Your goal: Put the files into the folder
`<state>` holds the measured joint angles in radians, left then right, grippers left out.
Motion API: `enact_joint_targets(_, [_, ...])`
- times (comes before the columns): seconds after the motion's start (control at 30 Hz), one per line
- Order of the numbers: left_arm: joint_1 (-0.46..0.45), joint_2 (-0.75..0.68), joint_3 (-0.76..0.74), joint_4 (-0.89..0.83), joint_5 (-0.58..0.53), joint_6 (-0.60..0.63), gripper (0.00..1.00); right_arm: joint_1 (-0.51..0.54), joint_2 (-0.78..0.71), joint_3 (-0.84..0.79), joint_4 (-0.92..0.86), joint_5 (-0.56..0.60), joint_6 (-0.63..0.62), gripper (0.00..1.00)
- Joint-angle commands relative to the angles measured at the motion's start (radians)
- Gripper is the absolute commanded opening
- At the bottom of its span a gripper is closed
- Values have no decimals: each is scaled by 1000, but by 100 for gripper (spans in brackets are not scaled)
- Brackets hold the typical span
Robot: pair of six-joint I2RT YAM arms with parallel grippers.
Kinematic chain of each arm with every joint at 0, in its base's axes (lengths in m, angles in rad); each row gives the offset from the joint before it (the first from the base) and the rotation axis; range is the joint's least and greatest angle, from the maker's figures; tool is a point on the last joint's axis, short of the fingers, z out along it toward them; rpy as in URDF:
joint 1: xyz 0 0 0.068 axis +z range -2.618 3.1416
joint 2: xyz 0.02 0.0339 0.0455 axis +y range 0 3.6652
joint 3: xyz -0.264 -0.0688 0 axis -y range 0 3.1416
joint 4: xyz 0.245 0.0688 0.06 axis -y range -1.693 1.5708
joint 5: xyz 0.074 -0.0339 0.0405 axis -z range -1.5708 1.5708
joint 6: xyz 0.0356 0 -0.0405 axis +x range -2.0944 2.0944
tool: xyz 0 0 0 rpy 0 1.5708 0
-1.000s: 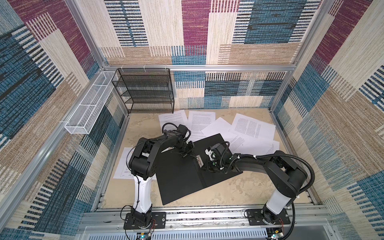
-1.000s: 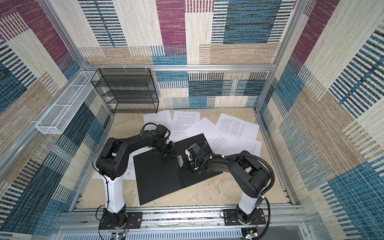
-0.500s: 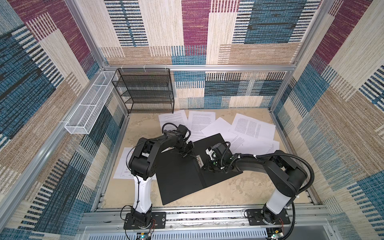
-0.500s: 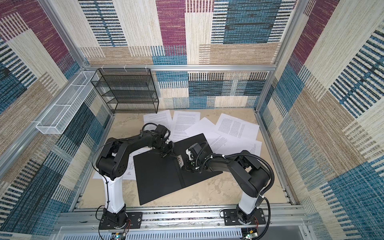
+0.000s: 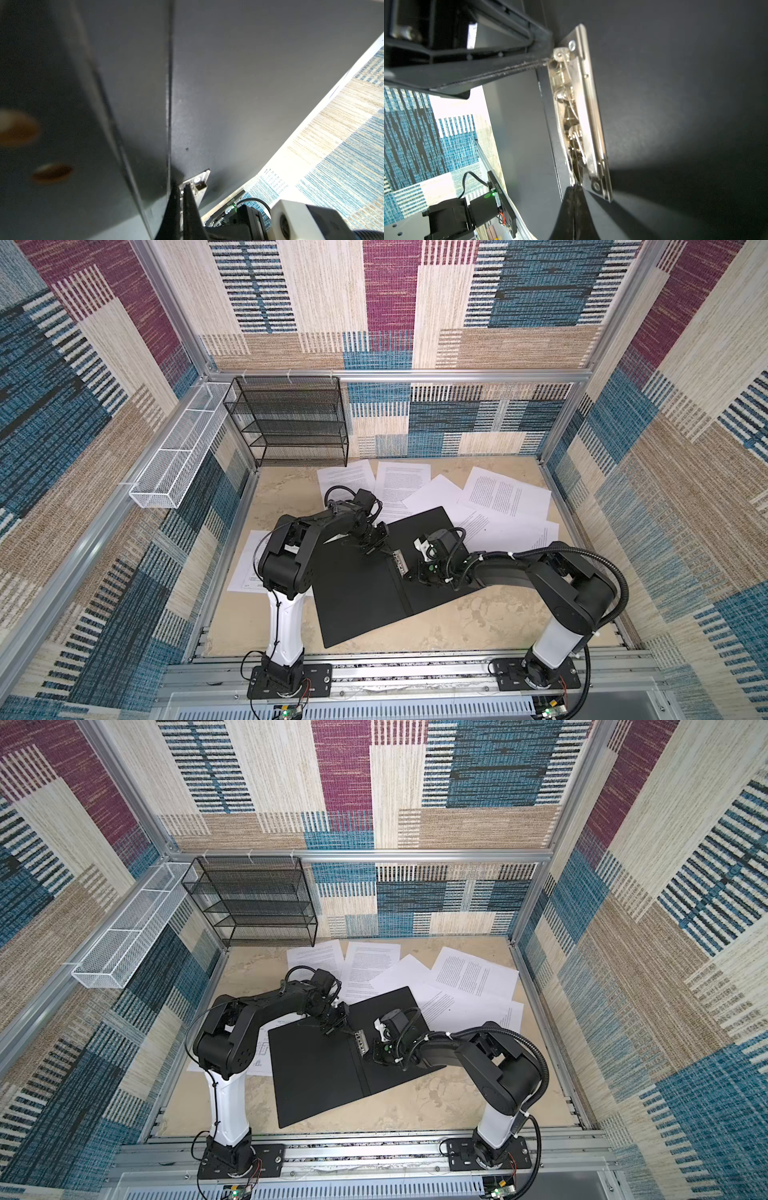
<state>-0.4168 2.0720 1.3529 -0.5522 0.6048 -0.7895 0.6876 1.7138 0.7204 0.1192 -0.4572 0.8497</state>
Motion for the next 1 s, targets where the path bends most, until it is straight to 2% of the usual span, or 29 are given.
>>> enact_joint_targets(0.0, [-3, 28, -14, -82, -157, 8, 0, -9, -5, -46, -61, 133, 81, 0])
enact_joint_targets(0.2, [-4, 35, -13, -86, -163, 12, 0, -13, -23, -99, -29, 193, 143, 0])
enact_joint_targets(0.43, [-3, 42, -11, -90, -167, 12, 0, -8, -53, -121, -64, 317, 203, 0])
enact_joint_targets(0.77, [-4, 65, -4, -95, -169, 14, 0, -8, -44, -143, -36, 352, 259, 0])
enact_joint_targets(0.97, [-5, 90, 21, -115, -178, 26, 0, 2, -14, -106, -83, 405, 295, 0])
